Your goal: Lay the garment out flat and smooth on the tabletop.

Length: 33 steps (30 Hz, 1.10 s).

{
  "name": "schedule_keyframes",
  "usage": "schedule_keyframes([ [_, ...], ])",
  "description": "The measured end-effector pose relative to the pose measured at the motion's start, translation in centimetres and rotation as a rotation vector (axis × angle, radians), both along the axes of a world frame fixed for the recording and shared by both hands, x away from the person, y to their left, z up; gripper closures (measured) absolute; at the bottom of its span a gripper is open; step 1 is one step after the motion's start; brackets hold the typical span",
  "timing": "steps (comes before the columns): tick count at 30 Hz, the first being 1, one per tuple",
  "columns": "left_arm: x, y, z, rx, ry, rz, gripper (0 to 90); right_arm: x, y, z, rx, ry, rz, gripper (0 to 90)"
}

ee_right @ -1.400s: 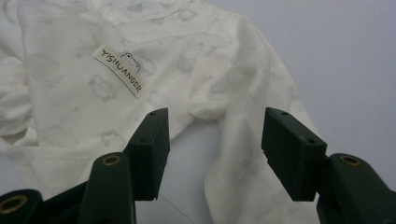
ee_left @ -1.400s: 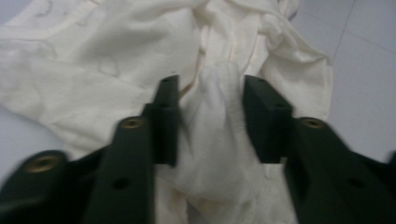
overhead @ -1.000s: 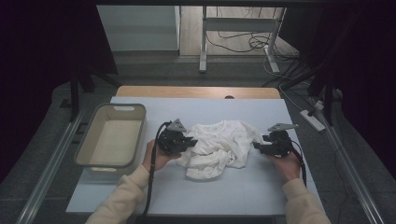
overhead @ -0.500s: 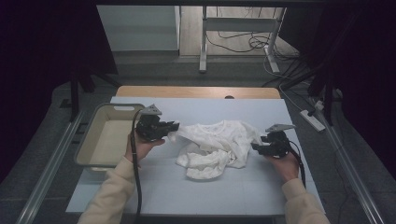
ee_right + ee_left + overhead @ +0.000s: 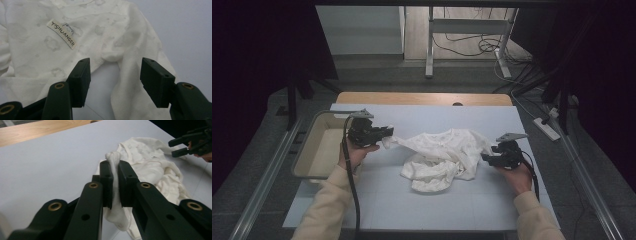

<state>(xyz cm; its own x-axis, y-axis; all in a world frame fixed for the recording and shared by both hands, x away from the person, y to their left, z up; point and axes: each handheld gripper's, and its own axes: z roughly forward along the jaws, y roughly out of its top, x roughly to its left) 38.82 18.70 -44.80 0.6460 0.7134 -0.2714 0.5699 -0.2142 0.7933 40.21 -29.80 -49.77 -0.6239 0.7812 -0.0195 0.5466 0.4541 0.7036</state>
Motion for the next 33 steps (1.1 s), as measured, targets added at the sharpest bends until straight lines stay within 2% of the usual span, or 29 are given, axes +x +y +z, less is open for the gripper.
schedule_keyframes([
  [9,0.4,1.4,-0.3,-0.012,0.020,0.045,82.8,0.0,0.1,0.0,-0.006,0.001,0.004,41.3],
  [22,0.3,2.6,0.1,-0.022,-0.004,0.075,82.2,0.0,-0.1,0.0,-0.004,0.000,0.000,41.1],
  [25,0.2,2.7,0.1,-0.020,-0.004,0.094,77.6,0.0,-0.1,0.0,0.001,0.000,-0.003,41.1],
  [28,0.2,2.8,0.3,-0.006,-0.016,0.137,58.3,0.0,-0.1,0.1,-0.002,-0.001,-0.003,40.9],
  [30,0.1,2.8,0.5,-0.009,-0.023,0.135,54.2,0.0,-0.2,0.1,-0.003,-0.002,-0.003,40.9],
  [33,-0.1,2.4,0.8,0.007,-0.033,0.131,50.0,0.0,-0.2,0.2,-0.001,-0.003,-0.005,40.8],
])
